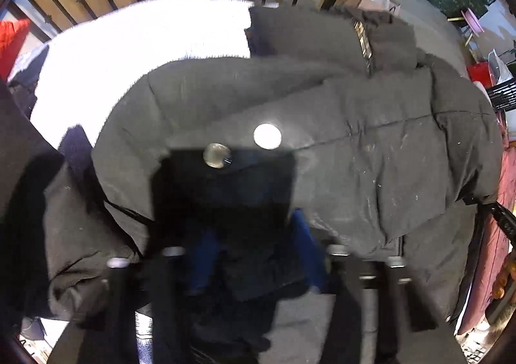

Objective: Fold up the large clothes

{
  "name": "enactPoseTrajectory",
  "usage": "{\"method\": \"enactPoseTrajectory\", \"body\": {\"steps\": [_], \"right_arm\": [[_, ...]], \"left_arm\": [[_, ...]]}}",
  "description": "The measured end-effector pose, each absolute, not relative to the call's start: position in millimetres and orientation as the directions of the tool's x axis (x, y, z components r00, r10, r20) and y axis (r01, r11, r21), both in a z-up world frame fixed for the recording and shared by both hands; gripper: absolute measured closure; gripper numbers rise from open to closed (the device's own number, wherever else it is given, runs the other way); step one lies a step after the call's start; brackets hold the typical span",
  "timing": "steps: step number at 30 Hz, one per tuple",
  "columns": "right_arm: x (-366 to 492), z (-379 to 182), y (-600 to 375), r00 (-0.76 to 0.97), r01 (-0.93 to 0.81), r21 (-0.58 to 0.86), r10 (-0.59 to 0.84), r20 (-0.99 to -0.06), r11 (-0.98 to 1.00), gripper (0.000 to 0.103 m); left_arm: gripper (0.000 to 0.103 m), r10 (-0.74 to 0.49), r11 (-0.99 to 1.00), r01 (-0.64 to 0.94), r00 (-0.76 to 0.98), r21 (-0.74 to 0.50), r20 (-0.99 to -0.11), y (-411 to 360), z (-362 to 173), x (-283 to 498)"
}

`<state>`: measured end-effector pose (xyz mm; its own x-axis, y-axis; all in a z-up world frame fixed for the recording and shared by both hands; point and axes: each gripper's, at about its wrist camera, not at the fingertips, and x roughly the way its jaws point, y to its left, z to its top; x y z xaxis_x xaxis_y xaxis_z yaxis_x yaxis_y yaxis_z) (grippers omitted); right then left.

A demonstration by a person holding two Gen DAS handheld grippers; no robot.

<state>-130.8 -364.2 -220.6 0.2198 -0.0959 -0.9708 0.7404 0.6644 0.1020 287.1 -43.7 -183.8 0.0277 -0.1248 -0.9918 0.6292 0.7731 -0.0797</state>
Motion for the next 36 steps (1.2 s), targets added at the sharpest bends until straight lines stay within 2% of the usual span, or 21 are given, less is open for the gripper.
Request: {"method": "enactPoseTrajectory", "body": {"steps": [2,3,4,5,7,9,11,13,14,16,17,18,21,25,29,32,36], "right_arm": [[-144.9,-204.3,-374.1,0.269,0.787,0.156,-0.104,-0.958,0.597,0.094],[-149.6,-198.2,-378.5,0.279,0.803,0.162,-0.122,-0.952,0.573,0.095],[-155.2,-192.5,-382.3,0.295,0.814,0.180,-0.127,-0.947,0.552,0.102],[-164.3,-186.7,-389.3,0.279,0.844,0.160,-0.164,-0.946,0.512,0.103],[-197.5,-185.3,-415.6,0.172,0.930,0.056,-0.293,-0.941,0.364,0.103],[-214.6,-194.9,-435.0,0.121,0.955,0.039,-0.264,-0.957,0.295,0.103],[-210.2,-185.6,-439.3,0.174,0.927,0.072,-0.252,-0.952,0.369,0.103],[-185.0,-172.7,-426.6,0.212,0.865,0.050,-0.272,-0.939,0.500,0.101],[-170.0,-164.8,-408.8,0.232,0.815,0.042,-0.259,-0.937,0.578,0.097],[-156.3,-164.3,-394.6,0.253,0.775,0.056,-0.228,-0.940,0.630,0.072],[-144.9,-163.4,-385.9,0.274,0.760,0.081,-0.205,-0.940,0.644,0.042],[-139.3,-162.2,-378.5,0.297,0.752,0.107,-0.188,-0.936,0.651,0.033],[-100.6,-165.7,-343.3,0.371,0.689,0.184,-0.123,-0.920,0.702,0.033],[-57.3,-174.5,-297.2,0.351,0.582,0.171,-0.056,-0.935,0.795,0.033],[-20.7,-228.5,-284.7,0.145,0.525,-0.030,-0.125,-0.982,0.850,0.031],[-22.6,-268.0,-302.0,0.114,0.550,0.034,-0.035,-0.993,0.834,0.029],[-9.4,-273.1,-292.6,0.068,0.526,-0.045,-0.095,-0.993,0.849,0.027]], "left_arm": [[0.088,-0.199,0.768,0.620,-0.004,-0.159,-0.980,-44.2,-167.7,284.3],[0.090,-0.248,0.761,0.615,-0.021,-0.208,-0.969,-43.3,-157.0,280.2],[0.091,-0.282,0.749,0.618,-0.028,-0.239,-0.959,-41.0,-148.4,274.0],[0.091,-0.308,0.729,0.635,-0.029,-0.255,-0.951,-43.2,-138.9,264.2],[0.092,-0.285,0.698,0.685,0.002,-0.206,-0.959,-49.0,-132.4,241.7],[0.092,-0.223,0.702,0.699,0.038,-0.134,-0.974,-53.2,-149.0,234.3],[0.091,-0.157,0.758,0.646,0.046,-0.090,-0.987,-51.4,-178.1,242.7],[0.089,-0.149,0.806,0.585,0.057,-0.088,-0.987,-41.3,-192.2,258.3],[0.089,-0.139,0.824,0.562,0.083,-0.068,-0.987,-37.8,-191.8,265.8],[0.089,-0.118,0.829,0.559,0.129,-0.026,-0.985,-38.4,-185.7,272.3],[0.089,-0.111,0.821,0.570,0.145,-0.009,-0.983,-40.5,-181.7,275.1],[0.089,-0.108,0.817,0.576,0.138,-0.008,-0.985,-42.2,-180.7,277.3],[0.086,-0.084,0.799,0.602,0.127,0.009,-0.988,-49.1,-184.4,277.0],[0.077,-0.042,0.768,0.637,0.151,0.065,-0.988,-48.5,-203.5,275.6],[0.067,-0.037,0.768,0.637,0.150,0.068,-0.988,-37.2,-210.1,274.1],[0.061,-0.041,0.763,0.643,0.139,0.059,-0.989,-34.2,-212.1,277.6],[0.057,-0.043,0.770,0.635,0.144,0.059,-0.989,-33.2,-218.2,278.5]]}}
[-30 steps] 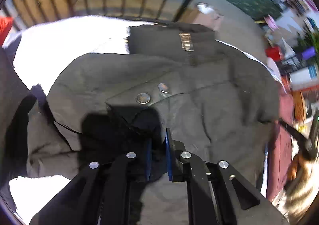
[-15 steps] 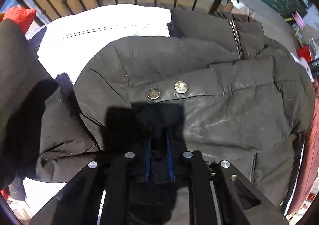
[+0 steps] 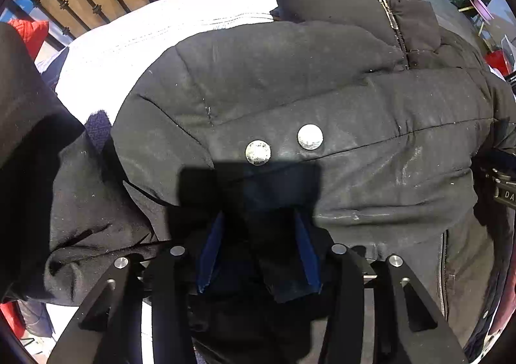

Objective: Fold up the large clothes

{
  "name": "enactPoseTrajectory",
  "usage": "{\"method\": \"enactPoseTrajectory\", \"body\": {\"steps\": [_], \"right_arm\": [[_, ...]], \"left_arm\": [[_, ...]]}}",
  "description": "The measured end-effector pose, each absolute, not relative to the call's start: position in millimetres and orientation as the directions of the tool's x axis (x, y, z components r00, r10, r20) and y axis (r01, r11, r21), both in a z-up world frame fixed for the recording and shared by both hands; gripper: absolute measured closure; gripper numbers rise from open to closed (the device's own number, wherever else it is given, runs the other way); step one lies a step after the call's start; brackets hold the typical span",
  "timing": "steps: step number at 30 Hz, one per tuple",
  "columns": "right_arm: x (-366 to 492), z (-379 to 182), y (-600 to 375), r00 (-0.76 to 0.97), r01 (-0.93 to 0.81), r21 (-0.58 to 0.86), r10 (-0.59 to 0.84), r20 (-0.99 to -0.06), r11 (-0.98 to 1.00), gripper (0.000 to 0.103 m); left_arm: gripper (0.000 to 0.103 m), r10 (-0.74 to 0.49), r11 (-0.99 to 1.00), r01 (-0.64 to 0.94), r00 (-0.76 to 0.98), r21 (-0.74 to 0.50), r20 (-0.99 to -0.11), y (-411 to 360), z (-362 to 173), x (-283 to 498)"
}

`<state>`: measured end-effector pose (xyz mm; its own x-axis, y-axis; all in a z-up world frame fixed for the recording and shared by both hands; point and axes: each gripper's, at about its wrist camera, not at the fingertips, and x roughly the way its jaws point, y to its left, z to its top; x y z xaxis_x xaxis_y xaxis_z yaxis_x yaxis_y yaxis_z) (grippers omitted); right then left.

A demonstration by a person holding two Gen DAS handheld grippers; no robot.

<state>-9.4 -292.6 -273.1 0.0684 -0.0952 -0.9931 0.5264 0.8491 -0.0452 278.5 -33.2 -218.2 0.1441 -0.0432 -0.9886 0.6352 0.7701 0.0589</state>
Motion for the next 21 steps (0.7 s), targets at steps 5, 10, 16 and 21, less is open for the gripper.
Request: {"method": "enactPoseTrajectory", "body": {"steps": [5,10,16,21], "right_arm": [[-5.3,-276.0,-285.3,0.046,0.536,-0.096,-0.143,-0.989,0.838,0.025],[-6.2,-264.7,-278.9,0.028,0.555,-0.130,-0.175,-0.984,0.822,0.023],[-37.6,-220.2,-262.5,0.157,0.620,-0.014,-0.141,-0.978,0.784,0.022],[-70.5,-209.0,-220.9,0.169,0.654,0.073,-0.051,-0.984,0.753,0.022]], "left_arm": [[0.051,-0.023,0.768,0.634,0.171,0.092,-0.985,-26.5,-218.8,272.9],[0.046,-0.006,0.778,0.619,0.170,0.102,-0.985,-27.1,-207.1,274.1],[0.019,-0.143,0.819,0.574,0.180,-0.014,-0.973,9.3,-164.7,257.6],[0.018,-0.173,0.865,0.495,0.132,-0.087,-0.976,66.3,-159.1,226.4]]}}
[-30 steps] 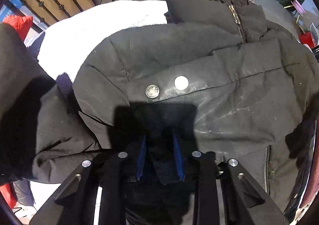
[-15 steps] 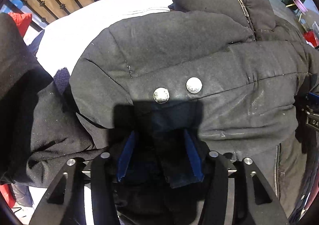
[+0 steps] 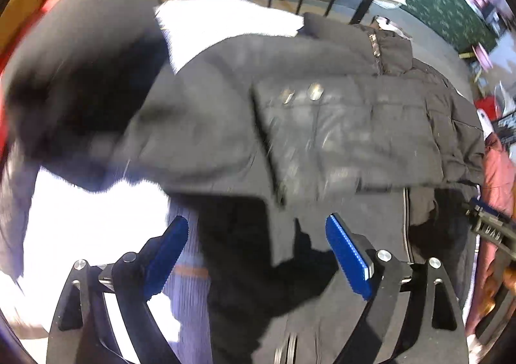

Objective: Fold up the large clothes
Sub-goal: 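Grasp a black jacket sleeve with the left tool and pull it outward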

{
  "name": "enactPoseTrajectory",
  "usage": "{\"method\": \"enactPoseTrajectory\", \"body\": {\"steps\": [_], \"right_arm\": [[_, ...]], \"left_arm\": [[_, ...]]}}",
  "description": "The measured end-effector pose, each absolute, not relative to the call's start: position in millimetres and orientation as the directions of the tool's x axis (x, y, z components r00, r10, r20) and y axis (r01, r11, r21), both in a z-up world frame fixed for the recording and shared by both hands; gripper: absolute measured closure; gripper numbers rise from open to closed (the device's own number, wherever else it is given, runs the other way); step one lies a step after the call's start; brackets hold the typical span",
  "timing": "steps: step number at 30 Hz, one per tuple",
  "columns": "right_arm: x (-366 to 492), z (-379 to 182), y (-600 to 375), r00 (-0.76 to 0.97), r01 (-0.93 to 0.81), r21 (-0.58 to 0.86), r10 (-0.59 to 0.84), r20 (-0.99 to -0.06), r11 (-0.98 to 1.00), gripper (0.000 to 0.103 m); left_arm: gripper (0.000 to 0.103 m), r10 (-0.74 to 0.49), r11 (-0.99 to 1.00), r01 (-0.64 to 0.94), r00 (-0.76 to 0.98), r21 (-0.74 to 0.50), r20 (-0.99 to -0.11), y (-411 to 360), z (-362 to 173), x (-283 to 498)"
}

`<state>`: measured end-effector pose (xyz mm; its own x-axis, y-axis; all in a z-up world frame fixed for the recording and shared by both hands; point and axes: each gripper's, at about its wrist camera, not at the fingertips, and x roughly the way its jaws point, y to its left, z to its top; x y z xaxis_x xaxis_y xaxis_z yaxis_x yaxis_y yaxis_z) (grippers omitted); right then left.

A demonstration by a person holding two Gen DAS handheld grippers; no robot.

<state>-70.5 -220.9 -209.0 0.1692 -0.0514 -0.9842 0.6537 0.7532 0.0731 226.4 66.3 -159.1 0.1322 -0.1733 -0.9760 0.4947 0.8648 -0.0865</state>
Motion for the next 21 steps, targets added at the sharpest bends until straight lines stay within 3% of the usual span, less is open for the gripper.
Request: {"method": "enactPoseTrajectory", "body": {"steps": [6,11,16,21], "right_arm": [[-92.7,-218.7,-176.6,0.135,0.655,0.149,0.078,-0.988,0.741,0.022],[-90.9,-207.3,-140.3,0.117,0.528,0.051,-0.013,-0.993,0.848,0.022],[-90.3,-183.0,-110.3,0.148,0.457,-0.021,-0.099,-0.984,0.889,0.022],[-89.1,-175.6,-104.0,0.151,0.419,-0.056,-0.130,-0.980,0.906,0.022]], "left_arm": [[0.018,-0.267,0.936,0.253,0.054,-0.246,-0.962,153.1,-153.6,221.8],[0.018,-0.372,0.925,-0.034,0.108,-0.378,-0.922,238.3,-138.6,248.4],[0.019,-0.527,0.737,-0.357,0.229,-0.574,-0.819,318.5,-133.9,280.4],[0.019,-0.685,0.508,-0.538,0.222,-0.673,-0.694,324.8,-169.3,296.7]]}}
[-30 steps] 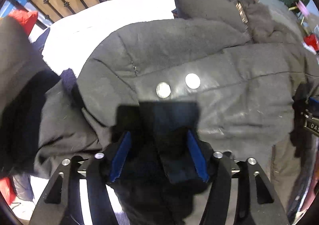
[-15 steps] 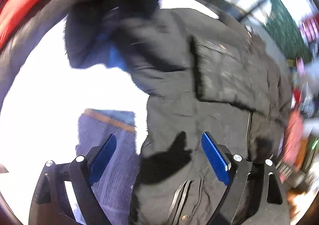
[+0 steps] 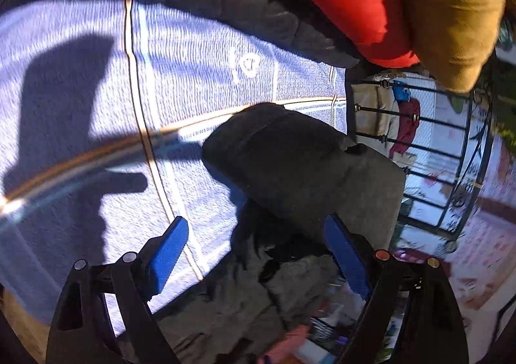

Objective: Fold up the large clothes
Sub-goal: 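Grasp a black jacket sleeve with the left tool and pull it outward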

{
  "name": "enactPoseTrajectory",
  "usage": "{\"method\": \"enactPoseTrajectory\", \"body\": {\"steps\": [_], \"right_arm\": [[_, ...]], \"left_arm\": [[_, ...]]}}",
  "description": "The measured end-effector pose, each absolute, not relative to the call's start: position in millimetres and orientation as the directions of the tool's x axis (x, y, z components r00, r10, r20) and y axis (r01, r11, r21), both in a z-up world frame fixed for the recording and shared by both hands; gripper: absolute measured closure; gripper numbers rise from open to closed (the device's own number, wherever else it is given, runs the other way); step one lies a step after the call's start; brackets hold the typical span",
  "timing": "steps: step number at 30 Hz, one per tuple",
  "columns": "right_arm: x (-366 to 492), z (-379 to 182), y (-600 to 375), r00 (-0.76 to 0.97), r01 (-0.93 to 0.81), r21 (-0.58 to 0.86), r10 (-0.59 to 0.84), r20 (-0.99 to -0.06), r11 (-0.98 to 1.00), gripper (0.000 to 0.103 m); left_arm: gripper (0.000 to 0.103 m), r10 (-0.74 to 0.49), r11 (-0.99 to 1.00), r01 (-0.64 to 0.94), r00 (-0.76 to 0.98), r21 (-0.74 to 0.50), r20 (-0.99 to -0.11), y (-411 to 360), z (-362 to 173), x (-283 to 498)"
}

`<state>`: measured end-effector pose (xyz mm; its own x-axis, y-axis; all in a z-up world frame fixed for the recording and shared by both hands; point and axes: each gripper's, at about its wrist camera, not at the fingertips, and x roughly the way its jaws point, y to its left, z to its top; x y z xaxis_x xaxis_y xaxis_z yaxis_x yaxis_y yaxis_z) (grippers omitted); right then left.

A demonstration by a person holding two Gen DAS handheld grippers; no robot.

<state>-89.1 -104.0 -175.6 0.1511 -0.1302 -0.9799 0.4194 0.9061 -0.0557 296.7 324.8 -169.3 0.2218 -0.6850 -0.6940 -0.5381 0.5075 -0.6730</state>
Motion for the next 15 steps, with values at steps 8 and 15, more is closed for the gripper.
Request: {"method": "enactPoseTrajectory", "body": {"steps": [8,15], "right_arm": [[-93.9,-159.2,-85.3,0.159,0.390,-0.097,-0.171,-0.972,0.915,0.022],[-107.5,-158.0,-77.1,0.136,0.393,-0.136,-0.204,-0.969,0.909,0.022]], "left_arm": [[0.033,-0.774,0.210,-0.702,0.306,-0.681,-0.555,294.2,-222.3,308.0],[0.079,-0.748,0.284,-0.688,0.276,-0.667,-0.603,283.3,-217.7,329.3]]}}
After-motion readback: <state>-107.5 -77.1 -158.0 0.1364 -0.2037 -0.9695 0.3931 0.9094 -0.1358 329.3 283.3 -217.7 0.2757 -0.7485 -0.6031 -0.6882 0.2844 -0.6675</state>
